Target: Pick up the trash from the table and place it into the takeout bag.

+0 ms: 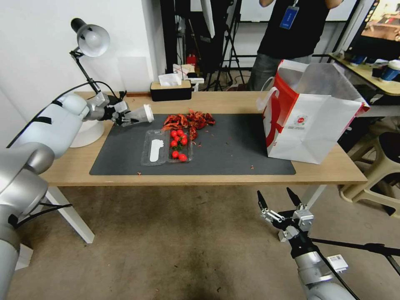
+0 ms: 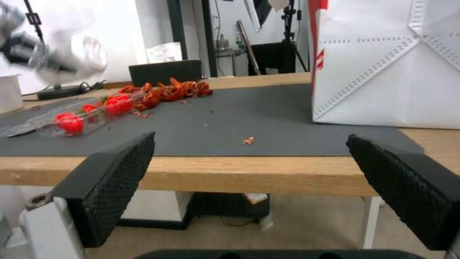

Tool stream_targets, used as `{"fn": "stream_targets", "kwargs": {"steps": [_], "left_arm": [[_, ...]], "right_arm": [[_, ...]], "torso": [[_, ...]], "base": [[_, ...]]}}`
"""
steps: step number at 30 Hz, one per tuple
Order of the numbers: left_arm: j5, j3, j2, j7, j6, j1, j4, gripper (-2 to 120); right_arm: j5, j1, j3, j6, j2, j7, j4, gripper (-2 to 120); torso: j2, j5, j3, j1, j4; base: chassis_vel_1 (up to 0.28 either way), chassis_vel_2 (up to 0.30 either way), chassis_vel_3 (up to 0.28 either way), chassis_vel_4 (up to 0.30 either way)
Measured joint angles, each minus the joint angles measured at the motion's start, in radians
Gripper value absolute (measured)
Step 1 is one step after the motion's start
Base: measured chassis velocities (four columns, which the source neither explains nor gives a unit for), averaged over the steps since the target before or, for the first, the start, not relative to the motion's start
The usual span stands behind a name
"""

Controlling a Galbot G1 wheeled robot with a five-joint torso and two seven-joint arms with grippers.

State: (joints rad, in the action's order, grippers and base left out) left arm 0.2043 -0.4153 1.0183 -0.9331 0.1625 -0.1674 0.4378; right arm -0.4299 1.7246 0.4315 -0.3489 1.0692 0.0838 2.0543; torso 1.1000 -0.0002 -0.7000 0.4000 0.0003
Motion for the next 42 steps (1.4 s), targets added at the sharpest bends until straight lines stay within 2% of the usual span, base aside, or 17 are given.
{"fn": "stream_targets", "kwargs": {"steps": [2,3,4,7,8,11,12,14,15,18,19,22,23,32,37,40,42], "left_arm": [[0.084,-0.001,-0.022,-0.012,0.000,0.001,0.072,16],[0.210,-0.019,-0.043,-0.017,-0.014,0.004,0.214,11],[0.210,-0.019,-0.043,-0.017,-0.014,0.004,0.214,11],[0.347,-0.057,-0.035,-0.018,-0.043,-0.007,0.373,3],[0.347,-0.057,-0.035,-0.018,-0.043,-0.007,0.373,3],[0.428,-0.085,0.016,-0.018,-0.071,-0.043,0.460,0],[0.428,-0.085,0.016,-0.018,-0.071,-0.043,0.460,0],[0.464,-0.100,0.087,-0.017,-0.088,-0.085,0.491,0],[0.464,-0.100,0.087,-0.017,-0.088,-0.085,0.491,0],[0.535,-0.135,0.176,0.003,-0.110,-0.143,0.493,0],[0.535,-0.135,0.176,0.003,-0.110,-0.143,0.493,0],[0.589,-0.160,0.256,0.028,-0.126,-0.188,0.462,0],[0.589,-0.160,0.256,0.028,-0.126,-0.188,0.462,0],[0.683,-0.231,0.403,0.119,-0.136,-0.221,0.431,0],[0.712,-0.239,0.460,0.151,-0.136,-0.222,0.420,0],[0.717,-0.224,0.544,0.177,-0.132,-0.231,0.373,0],[0.715,-0.218,0.564,0.178,-0.131,-0.235,0.357,0]], "right_arm": [[0.001,-0.004,-0.002,0.003,0.000,0.000,0.000,100],[0.005,-0.011,-0.010,0.008,0.002,0.001,0.002,100],[0.005,-0.011,-0.010,0.008,0.002,0.001,0.002,100],[0.013,-0.017,-0.019,0.016,0.006,0.005,0.008,100],[0.013,-0.017,-0.019,0.016,0.006,0.005,0.008,100],[0.015,-0.018,-0.019,0.022,0.007,0.008,0.015,100],[0.015,-0.018,-0.019,0.022,0.007,0.008,0.015,100],[0.016,-0.013,-0.013,0.023,0.009,0.008,0.018,100],[0.016,-0.013,-0.013,0.023,0.009,0.008,0.018,100],[0.016,-0.004,-0.003,0.021,0.012,0.008,0.019,100],[0.016,-0.004,-0.003,0.021,0.012,0.008,0.019,100],[0.016,0.005,0.005,0.015,0.016,0.007,0.019,100],[0.016,0.005,0.005,0.015,0.016,0.007,0.019,100],[0.013,0.009,0.015,0.005,0.022,0.003,0.017,100],[0.013,0.014,0.017,0.000,0.025,0.001,0.014,100],[0.012,0.023,0.024,-0.007,0.025,-0.003,0.014,100],[0.011,0.024,0.026,-0.008,0.024,-0.003,0.014,100]], "torso": [[0.000,0.0002,0.000,0.000,0.0002],[0.000,0.0005,0.000,0.000,-0.0005],[0.000,0.0005,0.000,0.000,-0.0005],[0.000,0.0003,0.000,0.000,-0.0003],[0.000,0.0003,0.000,0.000,-0.0003],[0.000,0.0006,0.000,0.000,-0.0001],[0.000,0.0006,0.000,0.000,-0.0001],[0.000,0.0006,0.000,0.000,-0.0008],[0.000,0.0006,0.000,0.000,-0.0008],[0.000,0.0008,0.000,0.000,-0.0010],[0.000,0.0008,0.000,0.000,-0.0010],[0.000,0.0004,0.000,0.000,-0.0001],[0.000,0.0004,0.000,0.000,-0.0001],[0.000,0.0004,0.000,0.000,-0.0001],[0.000,0.0005,0.000,0.000,-0.0003],[0.000,0.0005,0.000,0.000,-0.0004],[0.000,0.0005,0.000,0.000,-0.0005]], "base": [[0.000,0.000,0.000,0.000],[0.000,0.000,0.000,0.000],[0.000,0.000,0.000,0.000],[0.000,0.000,0.000,0.000],[0.000,0.000,0.000,0.000],[0.000,0.000,0.000,0.000],[0.000,0.000,0.000,0.000],[0.000,0.000,0.000,0.000],[0.000,0.000,0.000,0.000],[0.000,0.000,0.000,0.000],[0.000,0.000,0.000,0.000],[0.000,0.000,0.000,0.000],[0.000,0.000,0.000,0.000],[0.000,0.000,0.000,0.000],[0.000,0.000,0.000,0.000],[0.000,0.000,0.000,0.000],[0.000,0.000,0.000,0.000]]}}
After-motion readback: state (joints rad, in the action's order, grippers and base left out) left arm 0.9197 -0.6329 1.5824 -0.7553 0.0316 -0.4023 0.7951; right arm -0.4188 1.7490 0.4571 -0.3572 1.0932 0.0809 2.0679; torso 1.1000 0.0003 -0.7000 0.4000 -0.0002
